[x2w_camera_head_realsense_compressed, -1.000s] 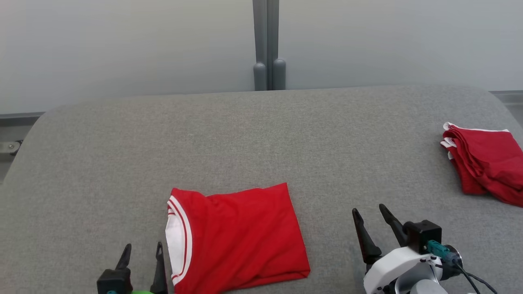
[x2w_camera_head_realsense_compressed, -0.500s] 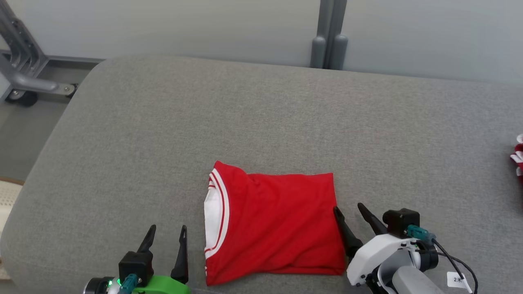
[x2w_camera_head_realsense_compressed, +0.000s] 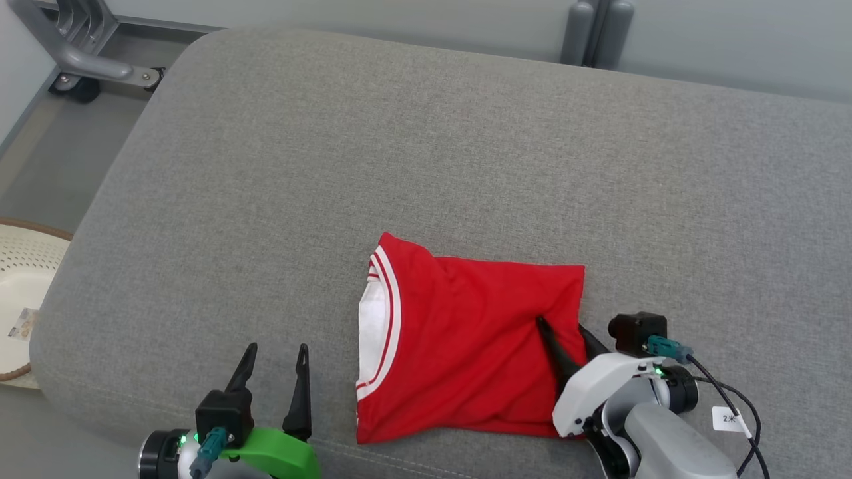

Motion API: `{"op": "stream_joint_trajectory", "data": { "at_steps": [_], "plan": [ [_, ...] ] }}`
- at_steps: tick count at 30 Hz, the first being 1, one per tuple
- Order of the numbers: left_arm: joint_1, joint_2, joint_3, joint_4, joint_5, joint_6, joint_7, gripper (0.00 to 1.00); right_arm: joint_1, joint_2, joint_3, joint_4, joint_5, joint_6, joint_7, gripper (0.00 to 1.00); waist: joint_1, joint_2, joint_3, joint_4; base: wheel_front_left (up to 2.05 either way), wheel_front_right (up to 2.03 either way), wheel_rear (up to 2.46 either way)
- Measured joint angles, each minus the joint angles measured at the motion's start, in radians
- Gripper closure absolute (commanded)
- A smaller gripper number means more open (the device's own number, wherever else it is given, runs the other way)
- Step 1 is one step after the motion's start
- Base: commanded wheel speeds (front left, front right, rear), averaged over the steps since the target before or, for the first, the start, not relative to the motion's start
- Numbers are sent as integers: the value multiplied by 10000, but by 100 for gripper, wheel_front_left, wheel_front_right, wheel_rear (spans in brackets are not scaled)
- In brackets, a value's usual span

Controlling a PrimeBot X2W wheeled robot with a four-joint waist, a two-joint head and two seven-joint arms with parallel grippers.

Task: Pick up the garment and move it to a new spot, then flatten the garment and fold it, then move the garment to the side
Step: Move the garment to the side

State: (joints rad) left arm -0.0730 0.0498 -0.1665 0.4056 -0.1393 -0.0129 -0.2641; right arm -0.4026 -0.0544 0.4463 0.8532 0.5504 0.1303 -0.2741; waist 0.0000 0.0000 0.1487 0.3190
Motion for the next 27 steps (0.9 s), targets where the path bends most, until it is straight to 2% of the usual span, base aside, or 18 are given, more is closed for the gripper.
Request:
{"op": "stream_joint_trajectory", "data": {
  "at_steps": [3, 11, 18, 27],
  "plan": [
    [-12, -4, -44, -33, -8, 8, 0, 0, -103, 10, -224, -123, -182, 10, 82, 100, 0, 0, -2, -86, 0, 0, 0],
    [-2, -2, 92, -86, 92, -73, 0, 0, 205, -71, -1918, -769, -997, 13, 115, 100, 0, 0, -264, -843, 0, 0, 0],
    [-5, -4, 29, -61, 92, -148, 0, 0, 712, -44, -2738, -882, -1482, 13, 115, 100, 0, 0, -580, -2172, 0, 0, 0],
    [-140, -4, -280, -173, -86, -176, 0, 0, 1029, 2, -3014, -1139, -1758, 13, 115, 100, 0, 0, -851, -4232, 0, 0, 0]
  ]
}}
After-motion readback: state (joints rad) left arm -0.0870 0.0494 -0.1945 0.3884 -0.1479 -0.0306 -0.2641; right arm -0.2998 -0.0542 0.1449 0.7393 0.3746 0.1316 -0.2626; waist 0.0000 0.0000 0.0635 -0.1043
